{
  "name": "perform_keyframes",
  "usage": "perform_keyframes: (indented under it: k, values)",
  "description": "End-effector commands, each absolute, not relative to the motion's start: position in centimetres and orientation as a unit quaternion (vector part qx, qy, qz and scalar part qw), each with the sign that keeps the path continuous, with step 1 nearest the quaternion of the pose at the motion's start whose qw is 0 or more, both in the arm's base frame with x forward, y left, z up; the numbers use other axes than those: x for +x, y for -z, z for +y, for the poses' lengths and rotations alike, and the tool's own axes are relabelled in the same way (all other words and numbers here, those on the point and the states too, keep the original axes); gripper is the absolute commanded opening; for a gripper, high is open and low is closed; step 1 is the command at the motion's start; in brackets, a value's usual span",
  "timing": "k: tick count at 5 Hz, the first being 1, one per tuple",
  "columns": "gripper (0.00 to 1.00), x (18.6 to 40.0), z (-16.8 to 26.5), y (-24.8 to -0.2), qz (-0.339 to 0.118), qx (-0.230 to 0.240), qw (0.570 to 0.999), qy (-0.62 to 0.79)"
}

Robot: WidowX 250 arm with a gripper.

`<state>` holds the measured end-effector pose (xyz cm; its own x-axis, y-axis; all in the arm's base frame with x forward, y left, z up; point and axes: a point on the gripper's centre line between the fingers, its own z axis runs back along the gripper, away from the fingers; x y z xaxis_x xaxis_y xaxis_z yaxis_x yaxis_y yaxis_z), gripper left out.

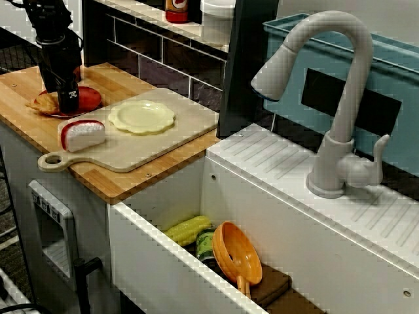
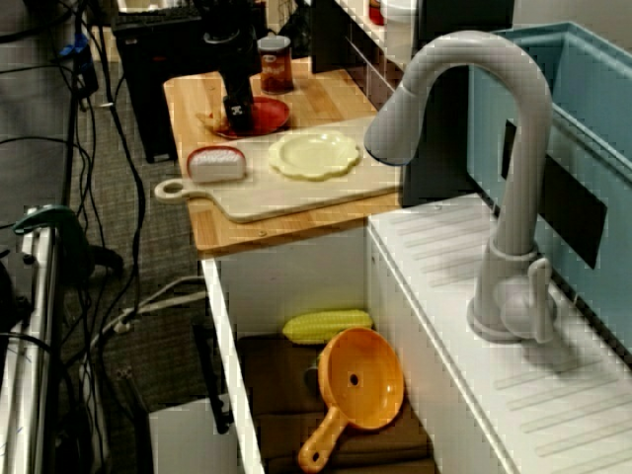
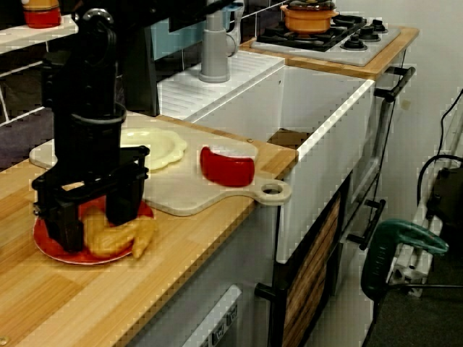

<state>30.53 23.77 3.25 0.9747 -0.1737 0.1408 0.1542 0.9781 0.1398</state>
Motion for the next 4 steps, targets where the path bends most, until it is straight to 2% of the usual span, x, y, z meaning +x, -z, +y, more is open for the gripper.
perform_keyframes:
  k: [1,4]
  values:
    - [0.00,31.1,25.0,-6.2,-0.106,0.085,0.988,0.070]
    - [0.00,32.2,25.6,-7.3,-0.101,0.079,0.990,0.064]
